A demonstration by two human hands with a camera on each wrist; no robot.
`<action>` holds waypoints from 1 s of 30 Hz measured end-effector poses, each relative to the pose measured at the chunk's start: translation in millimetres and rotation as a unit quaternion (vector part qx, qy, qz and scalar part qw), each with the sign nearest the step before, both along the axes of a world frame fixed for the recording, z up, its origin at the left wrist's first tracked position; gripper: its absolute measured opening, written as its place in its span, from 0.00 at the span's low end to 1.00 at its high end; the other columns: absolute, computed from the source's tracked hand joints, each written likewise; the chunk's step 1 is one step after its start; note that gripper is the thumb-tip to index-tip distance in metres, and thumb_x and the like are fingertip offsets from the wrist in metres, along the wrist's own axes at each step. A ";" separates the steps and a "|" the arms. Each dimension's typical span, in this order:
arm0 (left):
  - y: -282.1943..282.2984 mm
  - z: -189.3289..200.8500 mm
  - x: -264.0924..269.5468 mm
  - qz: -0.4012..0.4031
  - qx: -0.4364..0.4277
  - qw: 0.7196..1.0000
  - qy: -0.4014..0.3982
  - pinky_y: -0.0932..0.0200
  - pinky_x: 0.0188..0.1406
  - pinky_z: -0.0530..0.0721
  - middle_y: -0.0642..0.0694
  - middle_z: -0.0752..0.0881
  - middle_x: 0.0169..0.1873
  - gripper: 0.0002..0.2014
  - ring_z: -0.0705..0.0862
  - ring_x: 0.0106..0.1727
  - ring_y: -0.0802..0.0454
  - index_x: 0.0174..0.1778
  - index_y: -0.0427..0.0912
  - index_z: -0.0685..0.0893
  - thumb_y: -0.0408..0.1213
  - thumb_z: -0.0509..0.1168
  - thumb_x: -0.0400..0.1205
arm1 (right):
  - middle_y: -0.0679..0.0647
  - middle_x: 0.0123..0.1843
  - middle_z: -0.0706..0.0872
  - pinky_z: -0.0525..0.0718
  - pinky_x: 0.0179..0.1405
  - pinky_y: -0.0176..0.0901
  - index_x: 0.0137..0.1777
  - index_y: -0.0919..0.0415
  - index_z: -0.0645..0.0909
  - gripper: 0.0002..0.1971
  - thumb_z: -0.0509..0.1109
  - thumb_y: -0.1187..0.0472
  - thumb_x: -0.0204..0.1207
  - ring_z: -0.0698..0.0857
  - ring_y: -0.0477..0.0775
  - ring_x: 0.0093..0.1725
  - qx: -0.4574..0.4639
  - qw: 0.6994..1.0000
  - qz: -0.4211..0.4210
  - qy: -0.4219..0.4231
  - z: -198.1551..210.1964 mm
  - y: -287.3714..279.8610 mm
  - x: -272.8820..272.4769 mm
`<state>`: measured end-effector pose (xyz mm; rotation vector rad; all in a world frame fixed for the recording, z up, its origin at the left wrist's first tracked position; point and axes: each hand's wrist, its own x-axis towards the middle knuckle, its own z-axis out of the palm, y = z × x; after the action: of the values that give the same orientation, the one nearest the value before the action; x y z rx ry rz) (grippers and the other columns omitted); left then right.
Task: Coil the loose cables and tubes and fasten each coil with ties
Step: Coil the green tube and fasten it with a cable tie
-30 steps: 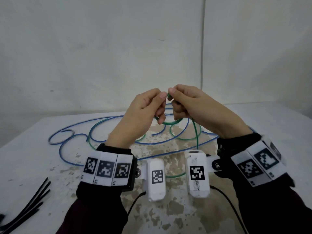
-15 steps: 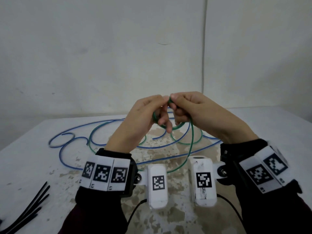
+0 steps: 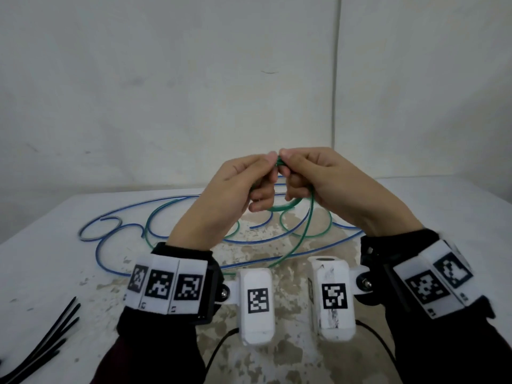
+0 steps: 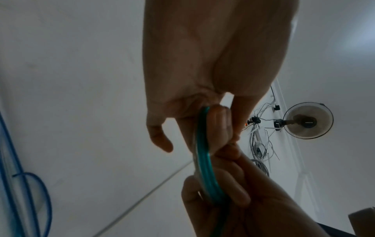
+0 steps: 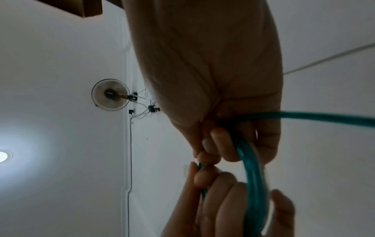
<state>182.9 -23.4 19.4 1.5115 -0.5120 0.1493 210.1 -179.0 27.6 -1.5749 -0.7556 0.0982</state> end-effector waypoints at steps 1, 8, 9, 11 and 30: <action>1.0 0.0 -1.1 0.002 0.018 1.000 -0.023 0.68 0.20 0.60 0.35 0.67 0.24 0.18 0.58 0.22 0.57 0.33 0.39 0.76 0.37 0.53 0.88 | 0.45 0.21 0.66 0.75 0.35 0.36 0.35 0.62 0.74 0.17 0.55 0.58 0.87 0.67 0.46 0.23 0.001 1.000 -0.003 -0.005 0.7 1.5 -1.3; -4.9 6.4 -4.6 0.008 -0.092 0.996 0.011 0.67 0.22 0.58 0.51 0.62 0.20 0.17 0.58 0.19 0.57 0.32 0.39 0.69 0.38 0.51 0.88 | 0.48 0.22 0.63 0.81 0.45 0.41 0.36 0.62 0.73 0.19 0.51 0.57 0.88 0.69 0.47 0.23 0.086 0.992 0.054 0.068 4.7 3.7 -5.6; -3.5 7.1 -5.8 -0.017 -0.073 0.996 0.037 0.66 0.21 0.56 0.53 0.63 0.18 0.17 0.59 0.18 0.58 0.32 0.39 0.68 0.39 0.51 0.87 | 0.47 0.23 0.60 0.80 0.42 0.40 0.35 0.61 0.72 0.19 0.51 0.57 0.88 0.64 0.46 0.22 0.067 0.995 0.049 0.060 4.8 2.5 -6.1; -1.3 5.4 -6.8 -0.020 -0.023 0.999 0.039 0.67 0.19 0.56 0.53 0.63 0.18 0.17 0.58 0.18 0.59 0.32 0.39 0.68 0.39 0.51 0.87 | 0.47 0.23 0.58 0.78 0.37 0.39 0.35 0.60 0.71 0.19 0.52 0.56 0.87 0.61 0.46 0.21 0.034 0.998 0.038 0.044 4.1 3.9 -7.5; 3.0 5.2 0.6 -0.010 -0.154 0.988 -0.002 0.57 0.34 0.65 0.53 0.63 0.22 0.14 0.64 0.22 0.58 0.38 0.38 0.74 0.36 0.50 0.88 | 0.53 0.21 0.75 0.83 0.38 0.37 0.38 0.65 0.76 0.20 0.51 0.57 0.87 0.81 0.51 0.27 0.136 0.983 0.056 0.107 7.6 11.5 -11.7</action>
<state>183.4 -20.4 24.6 1.2036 -0.4833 0.2056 198.5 -167.5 35.2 -1.2390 -0.6572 0.2337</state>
